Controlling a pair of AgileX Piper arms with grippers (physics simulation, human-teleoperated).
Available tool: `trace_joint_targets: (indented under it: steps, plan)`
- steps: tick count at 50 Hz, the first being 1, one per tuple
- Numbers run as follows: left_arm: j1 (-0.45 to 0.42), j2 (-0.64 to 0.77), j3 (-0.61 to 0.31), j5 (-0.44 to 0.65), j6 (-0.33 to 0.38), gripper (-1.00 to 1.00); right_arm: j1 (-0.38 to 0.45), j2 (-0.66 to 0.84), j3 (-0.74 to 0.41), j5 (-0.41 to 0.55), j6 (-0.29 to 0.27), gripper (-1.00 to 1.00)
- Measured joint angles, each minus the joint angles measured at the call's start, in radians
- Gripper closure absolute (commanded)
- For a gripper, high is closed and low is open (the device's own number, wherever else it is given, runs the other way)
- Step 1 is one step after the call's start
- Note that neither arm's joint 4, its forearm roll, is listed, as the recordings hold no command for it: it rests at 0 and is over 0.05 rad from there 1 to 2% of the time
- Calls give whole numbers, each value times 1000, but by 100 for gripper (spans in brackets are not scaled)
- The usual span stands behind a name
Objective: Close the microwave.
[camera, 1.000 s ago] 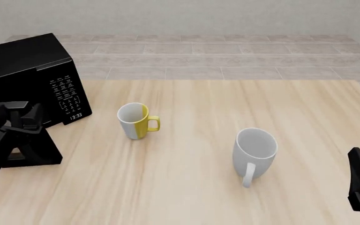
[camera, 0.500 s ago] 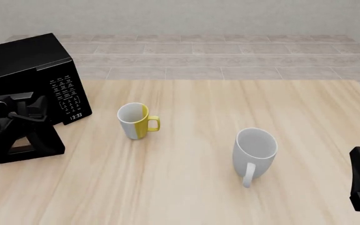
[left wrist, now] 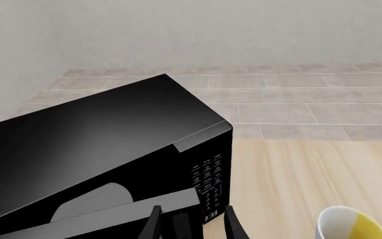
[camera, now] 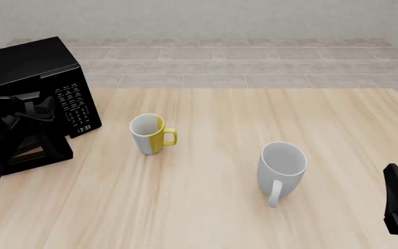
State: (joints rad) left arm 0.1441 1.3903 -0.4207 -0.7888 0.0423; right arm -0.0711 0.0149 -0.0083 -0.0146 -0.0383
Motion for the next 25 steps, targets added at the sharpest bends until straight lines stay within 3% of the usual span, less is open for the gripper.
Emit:
trace_joint_targets:
  steps: [25]
  plan:
    - [20,75,-93,35,6,-100,-1,5,4,-5,1,-100]
